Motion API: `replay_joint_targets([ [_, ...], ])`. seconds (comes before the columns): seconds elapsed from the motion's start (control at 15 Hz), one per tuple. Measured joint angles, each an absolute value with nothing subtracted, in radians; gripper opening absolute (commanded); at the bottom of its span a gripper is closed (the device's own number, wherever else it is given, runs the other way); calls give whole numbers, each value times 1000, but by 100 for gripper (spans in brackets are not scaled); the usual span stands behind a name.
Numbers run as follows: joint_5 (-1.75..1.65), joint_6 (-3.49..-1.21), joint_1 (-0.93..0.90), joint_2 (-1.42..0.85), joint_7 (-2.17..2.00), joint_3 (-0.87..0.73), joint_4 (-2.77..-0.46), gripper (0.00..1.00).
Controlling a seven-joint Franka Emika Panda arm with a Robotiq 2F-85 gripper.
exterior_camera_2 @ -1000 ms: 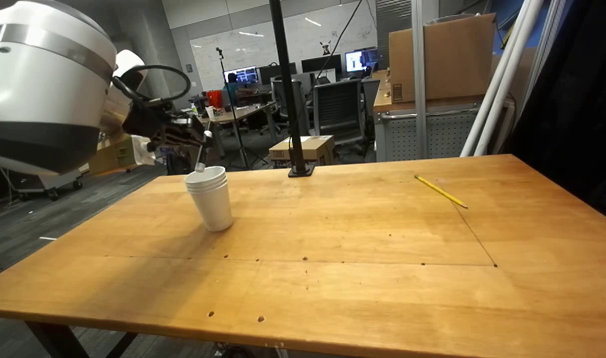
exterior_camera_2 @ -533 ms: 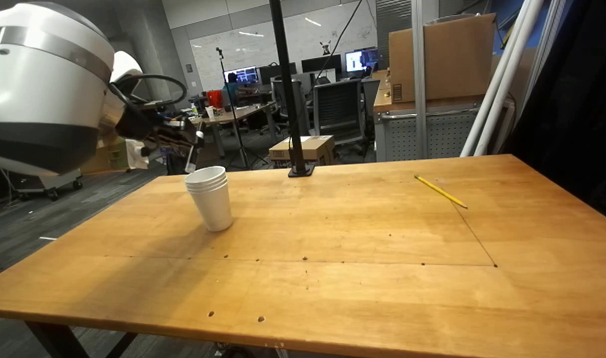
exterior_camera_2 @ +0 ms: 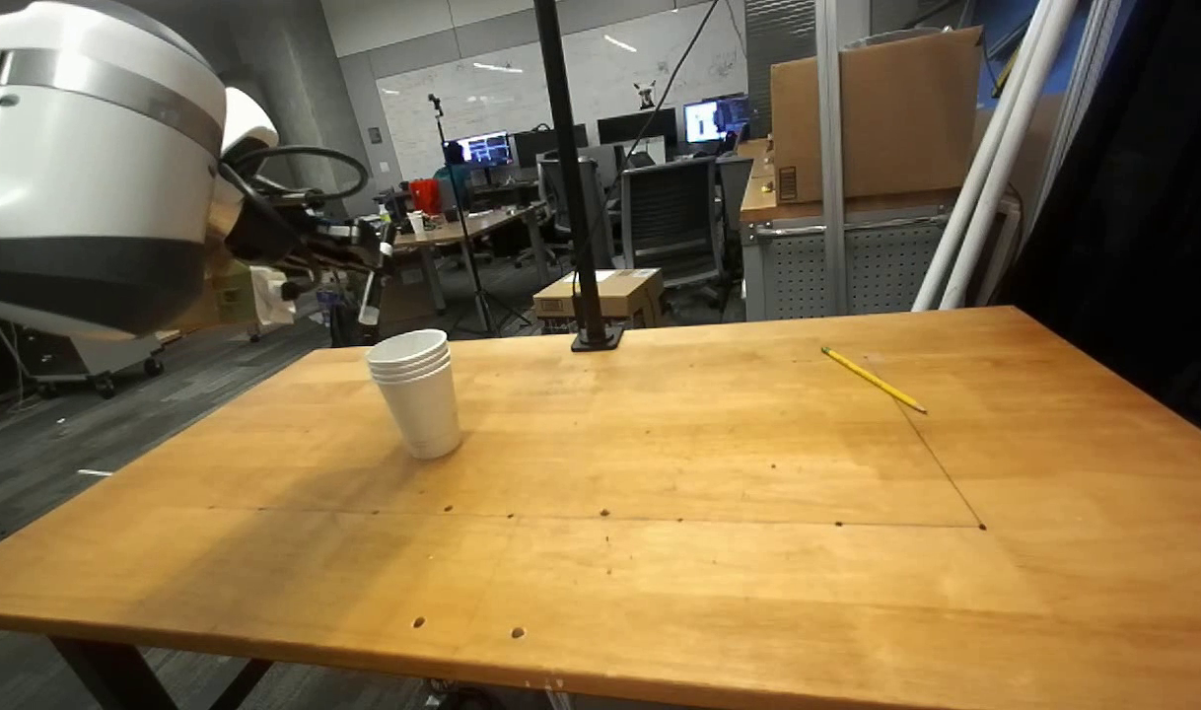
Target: Put the marker into the cup
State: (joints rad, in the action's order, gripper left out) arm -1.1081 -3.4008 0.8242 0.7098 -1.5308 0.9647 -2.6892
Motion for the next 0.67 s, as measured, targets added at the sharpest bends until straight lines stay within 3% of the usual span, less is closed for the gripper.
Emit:
replay_joint_targets([
  [0.4,-1032,-3523,1001,766,-1499,1082,-2684,87],
  [0.47,-1023,-3535,1024,772,-1494,1101,-2684,70],
  [0.6,-1021,-3536,1033,773,-1493,1111,-2688,86],
  [0.67,-1021,-3535,1032,772,-1493,1111,-2689,88],
])
